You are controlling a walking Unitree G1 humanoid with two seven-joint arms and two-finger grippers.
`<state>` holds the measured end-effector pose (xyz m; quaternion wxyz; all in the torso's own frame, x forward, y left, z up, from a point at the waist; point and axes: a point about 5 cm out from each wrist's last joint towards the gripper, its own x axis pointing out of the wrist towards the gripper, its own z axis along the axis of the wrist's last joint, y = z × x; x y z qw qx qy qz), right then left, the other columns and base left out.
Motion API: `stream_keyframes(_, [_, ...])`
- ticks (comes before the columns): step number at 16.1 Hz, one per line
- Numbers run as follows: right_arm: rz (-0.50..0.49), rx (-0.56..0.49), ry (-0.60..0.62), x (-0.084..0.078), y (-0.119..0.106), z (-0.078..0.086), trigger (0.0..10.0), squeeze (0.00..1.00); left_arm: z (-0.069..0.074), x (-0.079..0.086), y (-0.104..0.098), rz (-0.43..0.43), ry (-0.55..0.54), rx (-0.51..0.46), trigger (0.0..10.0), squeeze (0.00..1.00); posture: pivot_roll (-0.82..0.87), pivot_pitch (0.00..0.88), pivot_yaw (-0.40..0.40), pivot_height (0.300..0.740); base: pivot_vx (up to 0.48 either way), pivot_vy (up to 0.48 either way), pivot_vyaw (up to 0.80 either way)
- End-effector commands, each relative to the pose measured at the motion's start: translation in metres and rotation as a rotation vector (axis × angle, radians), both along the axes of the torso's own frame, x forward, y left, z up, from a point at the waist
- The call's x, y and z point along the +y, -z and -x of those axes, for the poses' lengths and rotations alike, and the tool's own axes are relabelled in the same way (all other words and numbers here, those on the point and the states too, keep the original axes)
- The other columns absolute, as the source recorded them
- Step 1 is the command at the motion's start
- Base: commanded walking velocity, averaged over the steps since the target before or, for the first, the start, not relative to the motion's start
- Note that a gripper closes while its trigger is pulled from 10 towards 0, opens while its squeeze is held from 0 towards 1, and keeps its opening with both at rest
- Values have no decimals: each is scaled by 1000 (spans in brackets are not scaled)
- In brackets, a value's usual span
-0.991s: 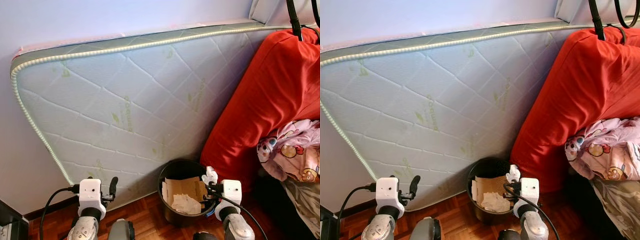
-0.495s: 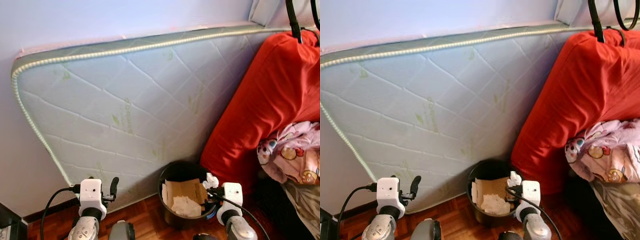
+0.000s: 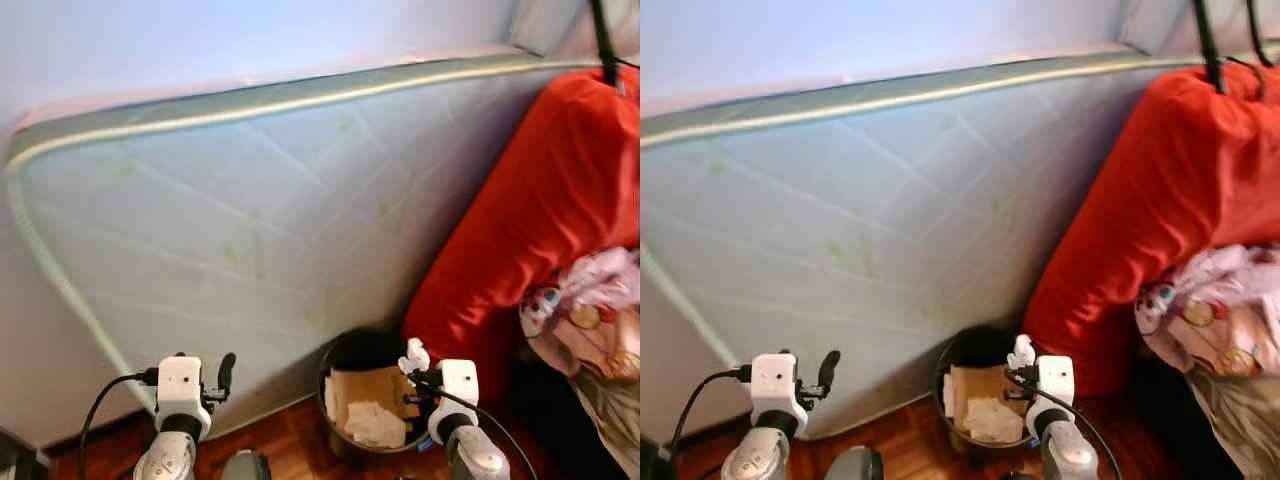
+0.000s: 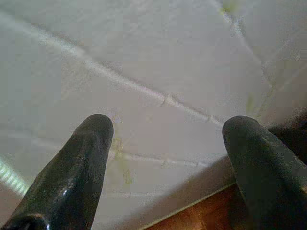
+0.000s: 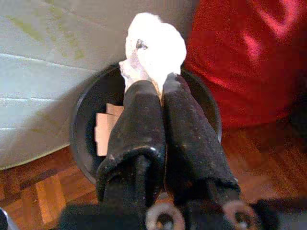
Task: Clean up the room
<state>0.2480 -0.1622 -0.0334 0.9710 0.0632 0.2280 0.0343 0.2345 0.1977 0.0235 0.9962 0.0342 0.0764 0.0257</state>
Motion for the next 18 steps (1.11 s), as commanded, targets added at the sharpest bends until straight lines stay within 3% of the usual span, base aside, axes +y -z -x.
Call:
stream_keyframes(1, [13, 20, -12, -2, 3, 3, 10000, 0, -2, -4, -1, 2, 21, 3, 10000, 0, 36, 24, -39, 625, 304, 0, 0])
stream_keyframes(9, [10, 19, -35, 6, 3, 2, 10000, 0, -1, -5, -2, 1, 30, -7, 10000, 0, 45, 38, -38, 625, 322, 0, 0])
stream_keyframes(12, [47, 115, -107, 17, 12, 8, 10000, 0, -2, -7, -4, -4, 39, -9, 10000, 0, 52, 58, -38, 625, 0, 0, 0])
stream_keyframes(16, [35, 158, -115, 24, 14, 8, 10000, 0, -12, -8, -11, -8, 73, -24, 10000, 0, 80, 101, -44, 625, 0, 0, 0])
stream_keyframes(18, [31, 164, -93, 24, 10, -1, 10000, 0, -21, -9, -20, -8, 89, -47, 10000, 0, 93, 125, -45, 625, 0, 0, 0])
